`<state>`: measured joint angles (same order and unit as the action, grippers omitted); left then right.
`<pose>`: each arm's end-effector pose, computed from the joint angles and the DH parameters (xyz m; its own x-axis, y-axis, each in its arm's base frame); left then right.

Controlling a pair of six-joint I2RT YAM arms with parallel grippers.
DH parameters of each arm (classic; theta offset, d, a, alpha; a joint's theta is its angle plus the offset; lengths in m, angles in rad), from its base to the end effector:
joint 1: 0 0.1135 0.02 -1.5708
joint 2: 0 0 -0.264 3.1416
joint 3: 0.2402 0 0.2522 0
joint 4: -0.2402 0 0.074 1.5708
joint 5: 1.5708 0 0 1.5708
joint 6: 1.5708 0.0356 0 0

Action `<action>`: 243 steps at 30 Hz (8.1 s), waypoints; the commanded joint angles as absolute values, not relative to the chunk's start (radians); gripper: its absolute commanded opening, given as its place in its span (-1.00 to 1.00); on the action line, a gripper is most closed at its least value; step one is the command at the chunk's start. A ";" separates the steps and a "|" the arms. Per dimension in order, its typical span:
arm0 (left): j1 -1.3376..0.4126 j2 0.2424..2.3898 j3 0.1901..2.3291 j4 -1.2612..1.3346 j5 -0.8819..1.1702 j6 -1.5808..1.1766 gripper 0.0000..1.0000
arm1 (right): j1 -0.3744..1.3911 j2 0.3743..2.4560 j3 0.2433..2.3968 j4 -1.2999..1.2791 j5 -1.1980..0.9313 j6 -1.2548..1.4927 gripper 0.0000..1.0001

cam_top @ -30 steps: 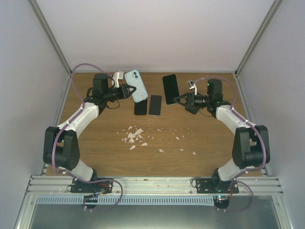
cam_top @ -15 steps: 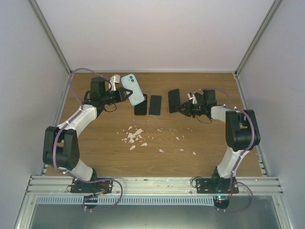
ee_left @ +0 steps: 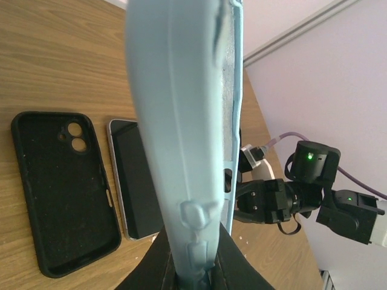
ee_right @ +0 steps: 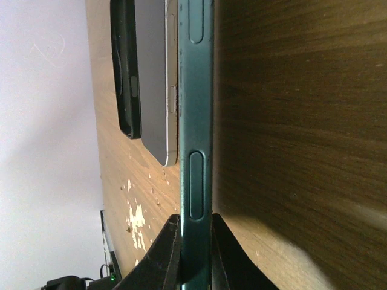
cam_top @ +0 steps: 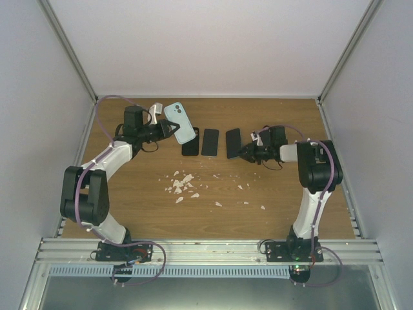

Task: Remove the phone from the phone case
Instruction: Place the phone at the center of the board, then place the phone case at the center of the board, then pick up the phone at the center of the board, then adjust the phone.

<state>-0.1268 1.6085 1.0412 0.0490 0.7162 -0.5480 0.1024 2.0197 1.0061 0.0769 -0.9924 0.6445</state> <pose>0.3506 -0.0683 0.2463 -0.7639 -0.2988 -0.5720 0.3083 0.6098 -0.7302 0.3654 0.0675 0.0999 -0.9707 0.2304 -0.0683 0.0423 0.4437 0.8952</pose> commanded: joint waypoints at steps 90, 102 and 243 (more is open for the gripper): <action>0.029 2.213 1.670 -0.784 0.789 0.206 -1.00 | 0.157 1.697 1.144 -0.275 -0.567 0.208 0.99; -0.039 2.272 1.659 -0.712 0.608 0.116 -0.99 | 0.108 1.694 1.140 -0.282 -0.503 0.204 0.99; -0.500 2.140 1.814 -1.166 1.159 0.666 0.32 | 0.551 1.235 0.879 -0.507 -0.213 -1.095 0.01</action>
